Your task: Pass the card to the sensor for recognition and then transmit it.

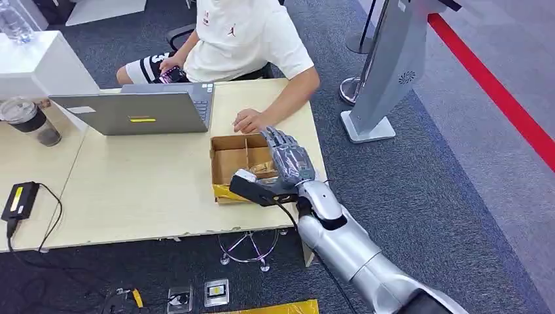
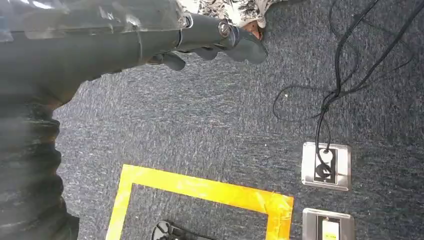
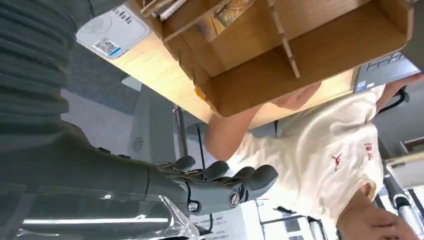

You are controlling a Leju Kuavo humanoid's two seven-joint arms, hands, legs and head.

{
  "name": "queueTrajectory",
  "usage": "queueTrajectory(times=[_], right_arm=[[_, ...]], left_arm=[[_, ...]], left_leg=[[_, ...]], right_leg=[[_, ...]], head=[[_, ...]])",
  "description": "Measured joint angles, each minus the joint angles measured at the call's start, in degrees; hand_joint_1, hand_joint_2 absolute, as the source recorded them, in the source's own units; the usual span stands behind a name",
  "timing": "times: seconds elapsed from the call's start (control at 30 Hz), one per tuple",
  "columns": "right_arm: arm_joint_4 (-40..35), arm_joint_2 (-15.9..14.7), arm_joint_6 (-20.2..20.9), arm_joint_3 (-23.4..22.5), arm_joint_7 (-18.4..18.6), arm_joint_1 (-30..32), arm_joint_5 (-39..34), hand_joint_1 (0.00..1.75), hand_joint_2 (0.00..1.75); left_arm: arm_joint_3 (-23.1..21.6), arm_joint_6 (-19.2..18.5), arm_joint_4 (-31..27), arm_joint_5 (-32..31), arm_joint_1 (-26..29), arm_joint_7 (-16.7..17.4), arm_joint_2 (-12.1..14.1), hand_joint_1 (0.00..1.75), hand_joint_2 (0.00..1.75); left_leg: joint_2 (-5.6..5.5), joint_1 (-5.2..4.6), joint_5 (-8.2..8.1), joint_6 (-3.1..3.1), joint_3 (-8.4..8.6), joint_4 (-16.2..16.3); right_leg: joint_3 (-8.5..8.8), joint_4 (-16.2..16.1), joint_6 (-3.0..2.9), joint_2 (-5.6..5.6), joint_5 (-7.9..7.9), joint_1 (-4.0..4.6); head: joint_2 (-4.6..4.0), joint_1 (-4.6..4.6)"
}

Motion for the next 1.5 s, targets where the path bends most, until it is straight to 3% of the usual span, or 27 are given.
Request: queueTrajectory(times=[0.47,1.1,1.5], right_arm=[[0.55,0.52,3.00,0.24,-0.37,0.29,-0.63,0.00,1.75],[-7.15,0.57,8.37,0.72,1.05,1.77,-0.59,0.00,1.75],[-6.30,0.46,7.39,1.75,2.21,2.07,0.04,0.00,1.75]], left_arm=[[0.00,-0.15,0.00,0.22,0.10,0.00,0.17,0.00,1.75],[0.00,-0.11,0.00,1.22,1.07,-0.17,0.33,0.00,1.75],[0.00,0.04,0.00,-0.04,1.04,-0.17,0.39,0.00,1.75]], left_leg=[[0.00,0.00,0.00,0.00,0.00,0.00],[0.01,0.00,0.00,0.00,0.00,0.00],[0.01,0.00,0.00,0.00,0.00,0.00]], right_leg=[[0.00,0.00,0.00,-0.01,0.00,0.00],[0.00,0.00,0.00,0.00,0.00,0.00],[0.00,0.00,0.00,0.00,0.00,0.00]], head=[[0.00,0.00],[0.00,0.00],[0.00,0.00]])
